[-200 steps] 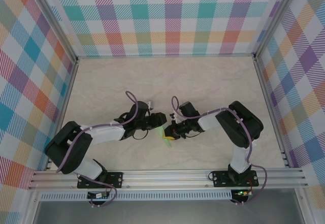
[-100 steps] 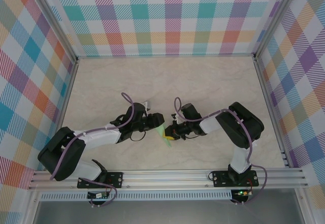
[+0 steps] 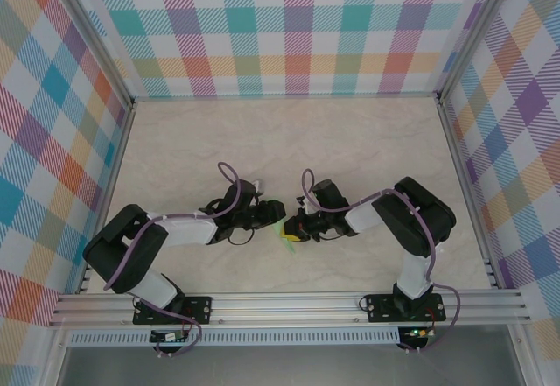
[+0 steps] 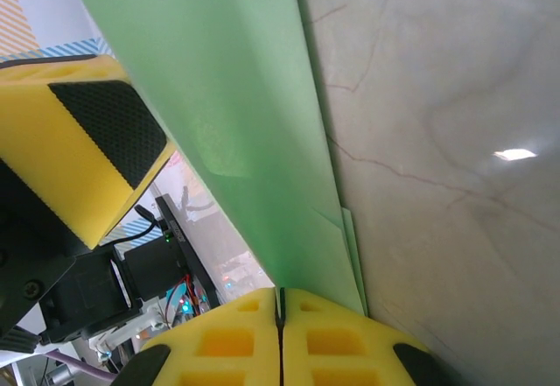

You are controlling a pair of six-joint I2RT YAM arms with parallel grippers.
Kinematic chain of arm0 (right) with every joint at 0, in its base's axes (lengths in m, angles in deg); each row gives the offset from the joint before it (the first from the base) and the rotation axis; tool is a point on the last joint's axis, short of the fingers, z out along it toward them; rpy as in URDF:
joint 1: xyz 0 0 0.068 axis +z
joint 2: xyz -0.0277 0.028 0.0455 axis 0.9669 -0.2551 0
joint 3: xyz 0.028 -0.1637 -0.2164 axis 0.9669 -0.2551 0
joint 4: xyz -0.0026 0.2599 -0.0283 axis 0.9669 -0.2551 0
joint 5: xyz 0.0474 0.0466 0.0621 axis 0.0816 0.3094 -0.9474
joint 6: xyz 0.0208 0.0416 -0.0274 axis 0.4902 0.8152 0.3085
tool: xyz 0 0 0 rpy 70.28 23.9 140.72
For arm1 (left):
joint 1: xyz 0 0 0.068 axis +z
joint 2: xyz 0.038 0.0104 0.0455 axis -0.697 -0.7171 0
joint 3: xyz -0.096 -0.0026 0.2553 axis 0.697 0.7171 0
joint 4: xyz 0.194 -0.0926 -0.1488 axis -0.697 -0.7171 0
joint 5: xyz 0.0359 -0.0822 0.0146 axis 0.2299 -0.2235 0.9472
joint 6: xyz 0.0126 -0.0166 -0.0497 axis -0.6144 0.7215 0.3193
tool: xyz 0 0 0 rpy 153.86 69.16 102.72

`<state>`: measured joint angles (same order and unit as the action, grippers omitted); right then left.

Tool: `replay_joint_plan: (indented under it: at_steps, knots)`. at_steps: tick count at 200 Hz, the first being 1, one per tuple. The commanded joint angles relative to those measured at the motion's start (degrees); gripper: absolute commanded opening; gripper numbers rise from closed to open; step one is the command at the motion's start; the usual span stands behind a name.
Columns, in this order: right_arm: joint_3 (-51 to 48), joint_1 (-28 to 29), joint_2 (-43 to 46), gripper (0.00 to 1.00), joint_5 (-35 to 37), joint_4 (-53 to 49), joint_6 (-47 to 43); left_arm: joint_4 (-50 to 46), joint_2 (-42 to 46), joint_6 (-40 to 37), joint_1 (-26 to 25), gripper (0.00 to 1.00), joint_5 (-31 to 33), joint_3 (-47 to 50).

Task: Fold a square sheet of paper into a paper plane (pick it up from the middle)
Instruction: Fold the wing for the fifth time at the center of the table.

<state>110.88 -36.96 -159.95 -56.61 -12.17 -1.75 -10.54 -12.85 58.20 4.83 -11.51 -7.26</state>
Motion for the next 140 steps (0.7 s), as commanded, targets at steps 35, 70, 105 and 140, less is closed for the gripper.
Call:
replay_joint_plan:
  at_steps: [35, 70, 105, 140]
  knots:
    - [-1.9, -0.6, -0.3, 0.08, 6.3, -6.4, 0.4, 2.4, -6.1, -2.4, -0.6, 0.46, -1.0, -2.2]
    - [0.3, -0.6, 0.7, 0.12, 5.6, -9.2, -1.5, 0.5, -7.7, -2.3, -0.6, 0.43, -0.2, -1.4]
    - [2.3, -0.6, 4.2, 0.15, 5.3, -14.1, -4.1, 0.4, -6.8, -2.3, -0.6, 0.42, 0.2, -0.1]
    - [3.2, -0.1, 5.7, 0.15, 1.6, -14.8, -6.2, -0.7, -6.4, -2.8, -0.6, 0.42, 0.4, -0.5]
